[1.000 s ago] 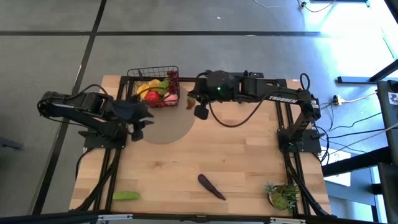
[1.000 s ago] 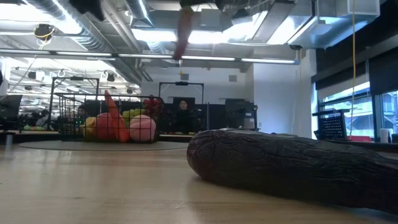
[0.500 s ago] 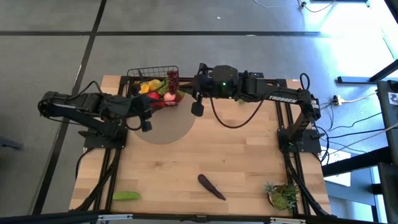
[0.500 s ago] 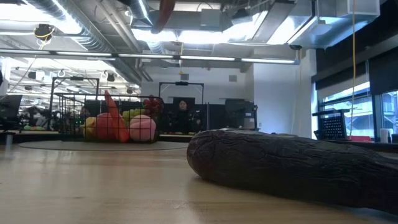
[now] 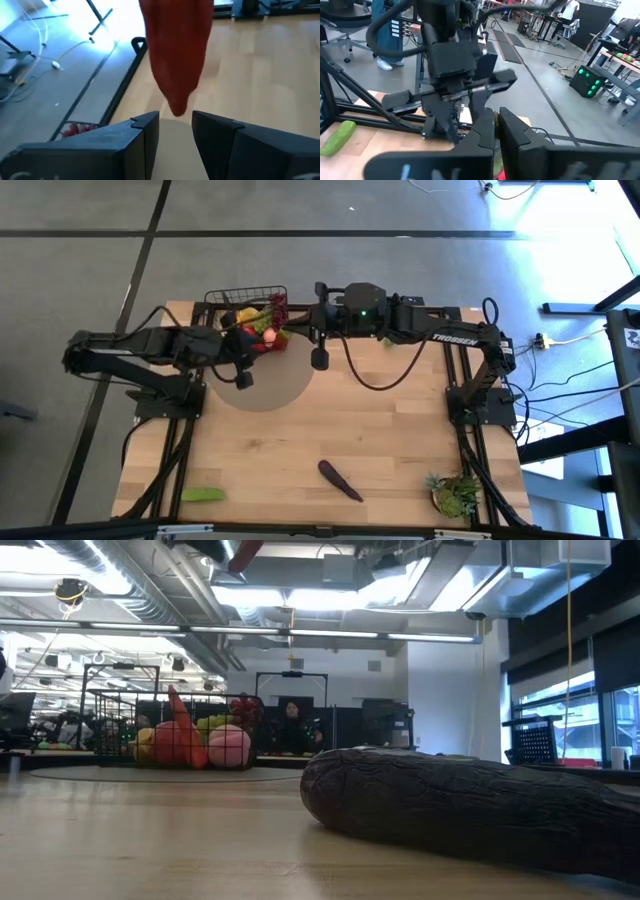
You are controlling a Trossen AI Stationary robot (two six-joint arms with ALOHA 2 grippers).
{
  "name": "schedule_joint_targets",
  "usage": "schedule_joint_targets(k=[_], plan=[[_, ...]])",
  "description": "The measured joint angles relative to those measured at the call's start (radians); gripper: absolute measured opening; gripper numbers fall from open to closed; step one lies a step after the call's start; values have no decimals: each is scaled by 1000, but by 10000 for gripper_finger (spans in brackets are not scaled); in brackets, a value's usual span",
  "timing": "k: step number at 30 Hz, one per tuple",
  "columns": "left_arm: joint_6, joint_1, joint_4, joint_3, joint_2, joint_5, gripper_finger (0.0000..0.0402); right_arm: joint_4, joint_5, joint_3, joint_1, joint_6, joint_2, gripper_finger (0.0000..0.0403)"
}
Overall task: Build produce basket
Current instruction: Put the red chilli pepper into the black wire basket
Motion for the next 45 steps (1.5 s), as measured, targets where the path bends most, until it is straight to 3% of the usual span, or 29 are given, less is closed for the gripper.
schedule_joint_targets(k=[25,45], plan=[[-51,130,71,0,9,260,107,1,1,0,0,-11,0,0],[7,142,130,0,114,263,107,4,2,0,0,-10,0,0]])
